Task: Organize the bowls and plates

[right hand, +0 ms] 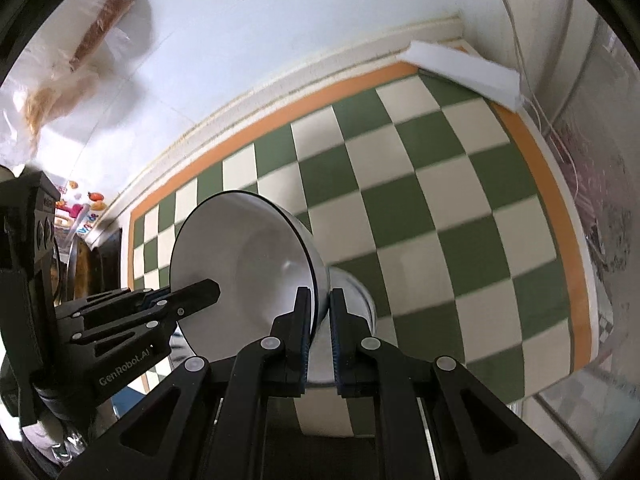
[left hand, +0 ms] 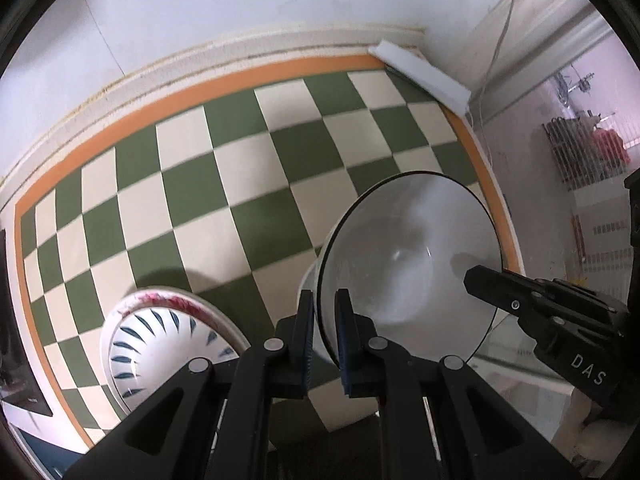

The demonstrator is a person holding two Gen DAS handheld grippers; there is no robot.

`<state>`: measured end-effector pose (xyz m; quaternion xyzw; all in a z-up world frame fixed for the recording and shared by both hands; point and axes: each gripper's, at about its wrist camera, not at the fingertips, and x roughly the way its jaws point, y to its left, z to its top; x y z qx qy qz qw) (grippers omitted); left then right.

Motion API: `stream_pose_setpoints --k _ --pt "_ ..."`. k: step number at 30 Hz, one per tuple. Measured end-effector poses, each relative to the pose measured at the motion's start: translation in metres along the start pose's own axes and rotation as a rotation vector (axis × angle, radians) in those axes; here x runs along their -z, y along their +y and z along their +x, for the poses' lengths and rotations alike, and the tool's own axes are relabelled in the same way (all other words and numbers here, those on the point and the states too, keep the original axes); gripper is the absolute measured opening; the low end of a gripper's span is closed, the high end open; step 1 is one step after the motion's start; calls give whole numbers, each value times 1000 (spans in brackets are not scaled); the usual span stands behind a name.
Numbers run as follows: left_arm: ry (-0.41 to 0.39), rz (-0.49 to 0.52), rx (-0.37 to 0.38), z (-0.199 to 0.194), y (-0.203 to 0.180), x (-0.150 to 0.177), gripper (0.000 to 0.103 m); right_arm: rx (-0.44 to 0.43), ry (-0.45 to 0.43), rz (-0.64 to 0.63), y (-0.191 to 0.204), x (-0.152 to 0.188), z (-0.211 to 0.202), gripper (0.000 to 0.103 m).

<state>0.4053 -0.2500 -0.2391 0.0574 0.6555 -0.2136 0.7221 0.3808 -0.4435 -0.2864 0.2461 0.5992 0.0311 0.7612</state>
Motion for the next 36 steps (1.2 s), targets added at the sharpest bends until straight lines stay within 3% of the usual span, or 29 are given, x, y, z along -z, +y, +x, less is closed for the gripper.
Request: stream_pose_setpoints --k 7,16,36 --pt "52 9 -20 29 -2 12 8 3 47 40 -16 22 24 11" --pt "108 24 -46 58 0 14 8 18 83 62 -28 27 50 11" --pt "135 39 -78 71 -4 7 12 3 141 116 -41 23 70 11"
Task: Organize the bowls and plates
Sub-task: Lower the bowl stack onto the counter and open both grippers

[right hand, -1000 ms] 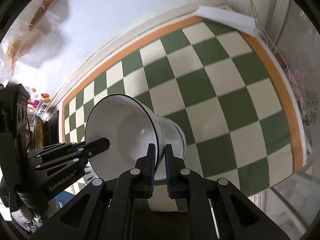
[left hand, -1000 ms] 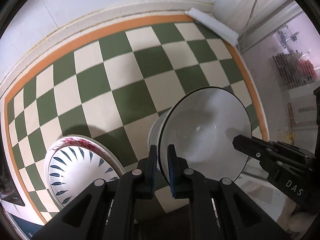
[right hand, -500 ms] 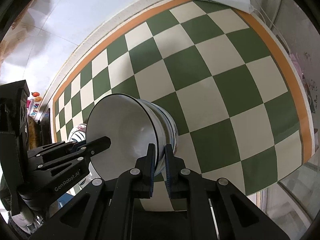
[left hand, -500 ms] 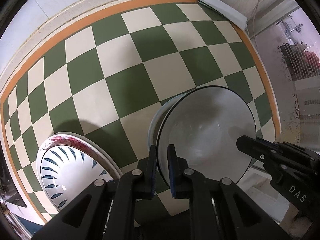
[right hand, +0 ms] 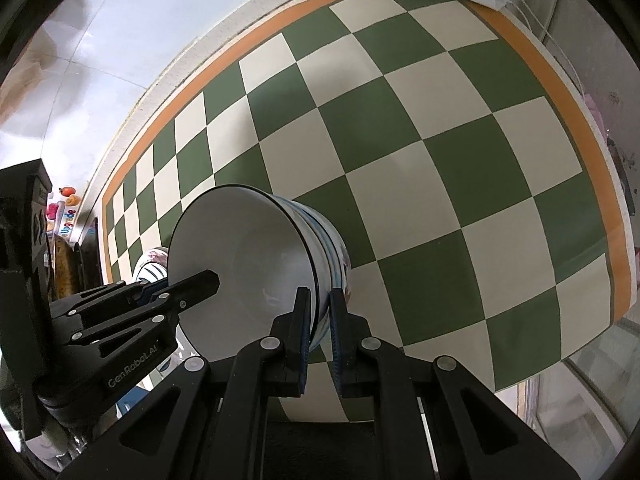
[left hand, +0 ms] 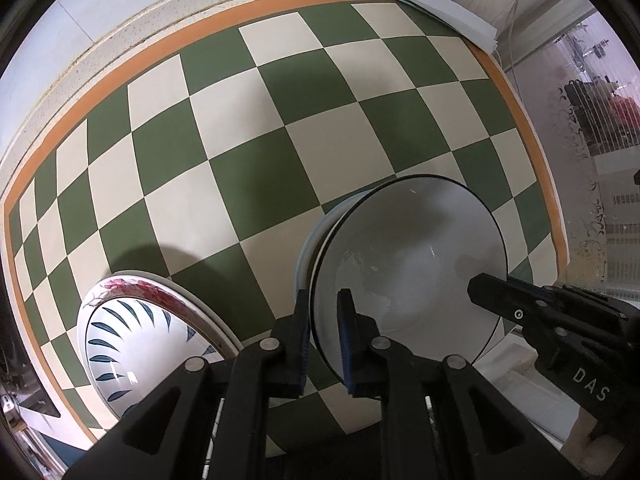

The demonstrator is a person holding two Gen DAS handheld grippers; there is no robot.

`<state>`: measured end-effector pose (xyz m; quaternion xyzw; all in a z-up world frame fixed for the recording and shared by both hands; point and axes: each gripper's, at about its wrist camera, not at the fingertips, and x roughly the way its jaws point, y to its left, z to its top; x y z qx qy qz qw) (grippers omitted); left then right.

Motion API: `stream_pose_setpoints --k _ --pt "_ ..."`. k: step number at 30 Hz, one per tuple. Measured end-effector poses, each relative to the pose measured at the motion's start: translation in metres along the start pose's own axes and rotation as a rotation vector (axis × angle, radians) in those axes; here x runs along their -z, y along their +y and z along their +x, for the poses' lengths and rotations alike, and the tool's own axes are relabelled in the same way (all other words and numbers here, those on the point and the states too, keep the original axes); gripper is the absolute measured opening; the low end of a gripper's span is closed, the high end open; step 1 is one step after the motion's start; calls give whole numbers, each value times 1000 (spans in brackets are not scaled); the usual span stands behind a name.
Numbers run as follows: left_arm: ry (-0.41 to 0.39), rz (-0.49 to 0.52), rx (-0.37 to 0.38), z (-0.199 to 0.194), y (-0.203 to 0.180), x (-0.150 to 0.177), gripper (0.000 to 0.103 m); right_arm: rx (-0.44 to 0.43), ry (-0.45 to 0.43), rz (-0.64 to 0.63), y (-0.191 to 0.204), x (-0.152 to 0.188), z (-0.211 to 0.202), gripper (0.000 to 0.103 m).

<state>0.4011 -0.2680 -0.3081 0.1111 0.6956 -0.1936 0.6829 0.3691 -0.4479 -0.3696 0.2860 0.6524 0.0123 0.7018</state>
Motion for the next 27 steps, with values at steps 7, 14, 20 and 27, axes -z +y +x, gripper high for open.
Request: stream_pose_setpoints --k 7,14,20,27 --pt "9 -19 10 -2 2 -2 13 -9 24 25 -2 0 7 14" --pt "10 -14 -5 -4 1 2 16 -15 11 23 1 0 2 16" --pt "-29 5 -11 -25 1 13 16 22 -35 -16 15 10 -18 18" --pt "-132 46 6 -80 1 28 27 59 -124 -70 35 33 -63 42"
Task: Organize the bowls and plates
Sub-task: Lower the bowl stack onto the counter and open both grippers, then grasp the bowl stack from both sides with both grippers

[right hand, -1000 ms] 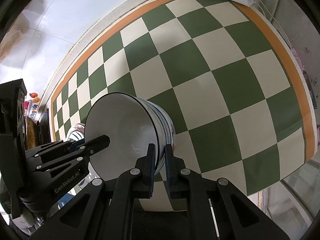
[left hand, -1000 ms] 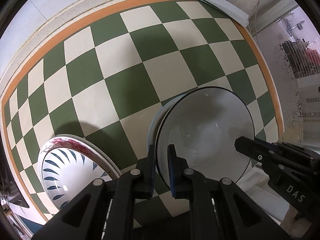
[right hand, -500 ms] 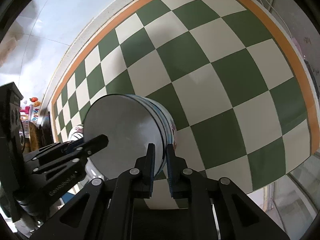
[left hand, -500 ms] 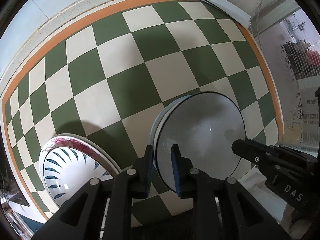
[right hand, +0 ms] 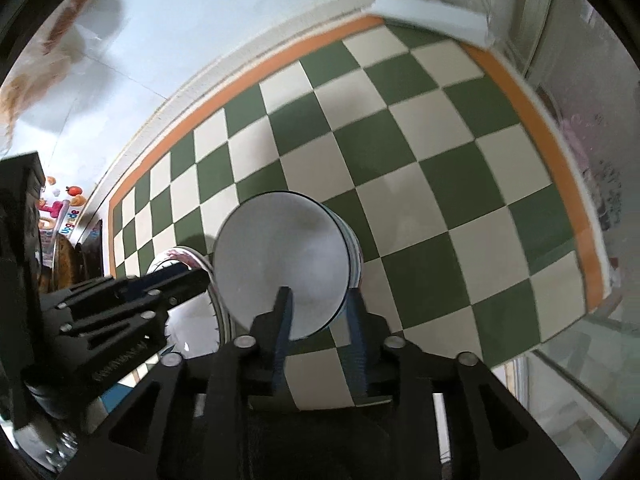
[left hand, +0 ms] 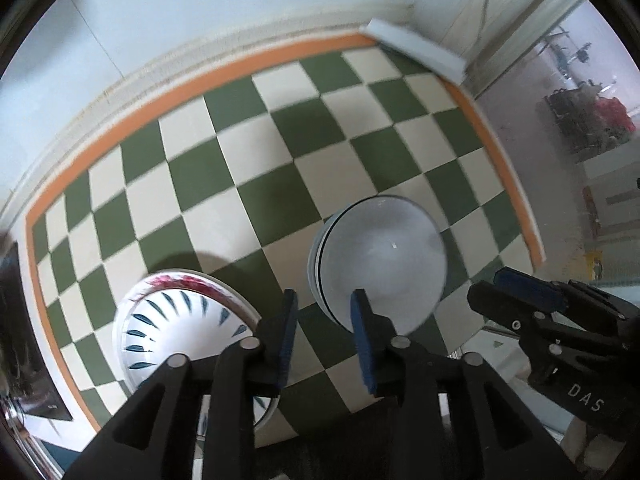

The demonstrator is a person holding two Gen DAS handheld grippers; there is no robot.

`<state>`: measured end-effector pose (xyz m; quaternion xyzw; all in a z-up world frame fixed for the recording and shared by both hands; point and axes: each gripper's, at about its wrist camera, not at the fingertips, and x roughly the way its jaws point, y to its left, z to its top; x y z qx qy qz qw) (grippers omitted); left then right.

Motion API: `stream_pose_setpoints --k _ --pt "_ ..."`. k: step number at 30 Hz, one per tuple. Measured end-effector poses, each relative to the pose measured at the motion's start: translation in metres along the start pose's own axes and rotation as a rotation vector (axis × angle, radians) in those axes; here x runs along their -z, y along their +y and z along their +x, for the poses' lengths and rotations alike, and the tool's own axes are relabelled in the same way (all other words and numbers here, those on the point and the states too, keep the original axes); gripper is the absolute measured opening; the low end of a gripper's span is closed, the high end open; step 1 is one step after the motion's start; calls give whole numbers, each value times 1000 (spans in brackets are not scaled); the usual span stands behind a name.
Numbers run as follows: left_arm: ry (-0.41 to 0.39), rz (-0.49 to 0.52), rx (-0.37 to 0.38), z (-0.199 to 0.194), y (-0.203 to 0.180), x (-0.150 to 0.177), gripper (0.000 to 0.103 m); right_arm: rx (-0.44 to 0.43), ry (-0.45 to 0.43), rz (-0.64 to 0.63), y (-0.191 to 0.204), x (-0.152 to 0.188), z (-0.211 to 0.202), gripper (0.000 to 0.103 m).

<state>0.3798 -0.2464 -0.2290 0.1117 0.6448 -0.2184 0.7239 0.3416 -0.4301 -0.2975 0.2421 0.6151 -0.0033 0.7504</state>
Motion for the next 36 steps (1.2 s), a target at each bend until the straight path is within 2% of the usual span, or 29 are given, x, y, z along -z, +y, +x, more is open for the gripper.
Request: stream_pose_setpoints --k 3,4,5,6,7,10,13,23,30,36 --pt "-45 26 9 -25 -3 5 40 8 -42 -21 8 7 -23 56" --pt "-54 29 12 -30 -3 6 50 6 -57 -23 10 9 -30 59" --pt "-65 34 12 -36 -3 8 55 5 -74 -25 13 11 -37 70" --pt "-73 39 18 -41 -4 9 67 11 -89 -32 16 12 -44 79" --pt "-83 46 24 -47 -4 11 76 20 -102 -36 18 14 -50 82" --pt "-106 55 19 -58 -3 13 88 38 -136 -36 22 18 -67 89" --pt "-121 52 40 -67 -1 15 95 32 -155 -31 24 22 -81 91" --pt "-221 52 79 -99 -2 25 102 86 -255 -77 39 38 -121 98" --pt "-221 45 72 -103 -2 25 102 81 -261 -76 40 43 -127 100" --pt "-197 24 59 -84 2 17 102 73 -234 -53 30 37 -109 100"
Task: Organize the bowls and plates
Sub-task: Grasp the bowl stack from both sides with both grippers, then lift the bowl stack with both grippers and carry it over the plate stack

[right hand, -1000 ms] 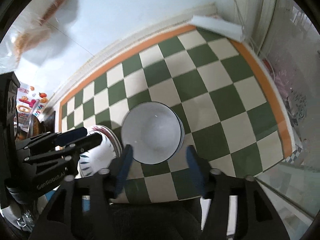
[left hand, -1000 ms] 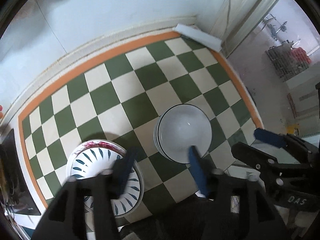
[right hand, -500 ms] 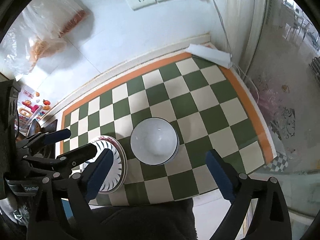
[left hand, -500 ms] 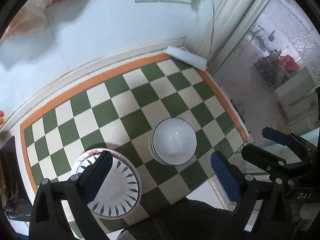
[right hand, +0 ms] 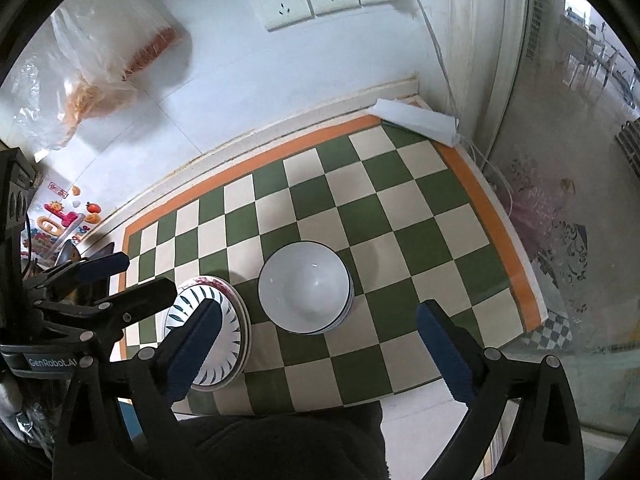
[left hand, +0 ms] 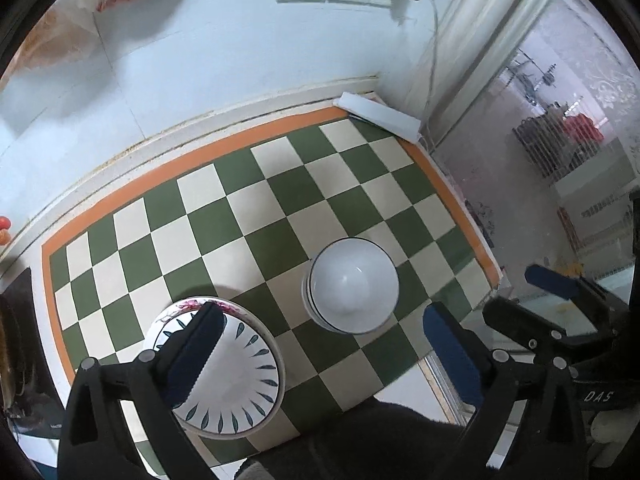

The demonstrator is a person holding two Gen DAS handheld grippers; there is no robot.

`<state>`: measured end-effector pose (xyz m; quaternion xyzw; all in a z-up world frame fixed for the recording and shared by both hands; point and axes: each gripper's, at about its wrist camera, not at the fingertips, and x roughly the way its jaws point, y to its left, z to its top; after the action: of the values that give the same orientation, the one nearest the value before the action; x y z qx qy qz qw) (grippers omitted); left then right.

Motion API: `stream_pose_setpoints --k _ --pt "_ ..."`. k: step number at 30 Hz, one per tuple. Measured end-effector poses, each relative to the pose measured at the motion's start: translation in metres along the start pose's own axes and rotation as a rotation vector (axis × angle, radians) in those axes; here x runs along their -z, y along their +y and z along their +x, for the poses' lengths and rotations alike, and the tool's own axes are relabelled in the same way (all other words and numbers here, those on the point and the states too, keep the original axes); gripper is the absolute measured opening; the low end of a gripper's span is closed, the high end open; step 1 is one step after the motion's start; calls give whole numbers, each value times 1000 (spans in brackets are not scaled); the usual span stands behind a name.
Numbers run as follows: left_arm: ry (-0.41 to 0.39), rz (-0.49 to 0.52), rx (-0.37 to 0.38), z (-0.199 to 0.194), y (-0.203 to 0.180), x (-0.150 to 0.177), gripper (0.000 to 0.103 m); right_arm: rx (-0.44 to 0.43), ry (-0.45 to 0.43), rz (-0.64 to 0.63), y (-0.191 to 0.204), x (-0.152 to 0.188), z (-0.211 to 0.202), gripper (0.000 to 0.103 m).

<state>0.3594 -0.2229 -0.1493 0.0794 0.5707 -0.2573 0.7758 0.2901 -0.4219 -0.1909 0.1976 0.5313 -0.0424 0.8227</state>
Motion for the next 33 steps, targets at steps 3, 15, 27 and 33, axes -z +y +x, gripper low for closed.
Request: stream_pose_setpoints --k 3,15,27,33 --pt "25 -24 1 17 6 -3 102 6 25 14 -7 0 17 100" --pt "238 -141 57 130 29 -23 102 -156 142 170 -50 5 118 100" --pt "444 -280 210 223 46 -24 87 -428 282 387 -95 25 235 99" --pt "493 -301 286 242 47 -14 61 -527 358 410 -88 31 273 83"
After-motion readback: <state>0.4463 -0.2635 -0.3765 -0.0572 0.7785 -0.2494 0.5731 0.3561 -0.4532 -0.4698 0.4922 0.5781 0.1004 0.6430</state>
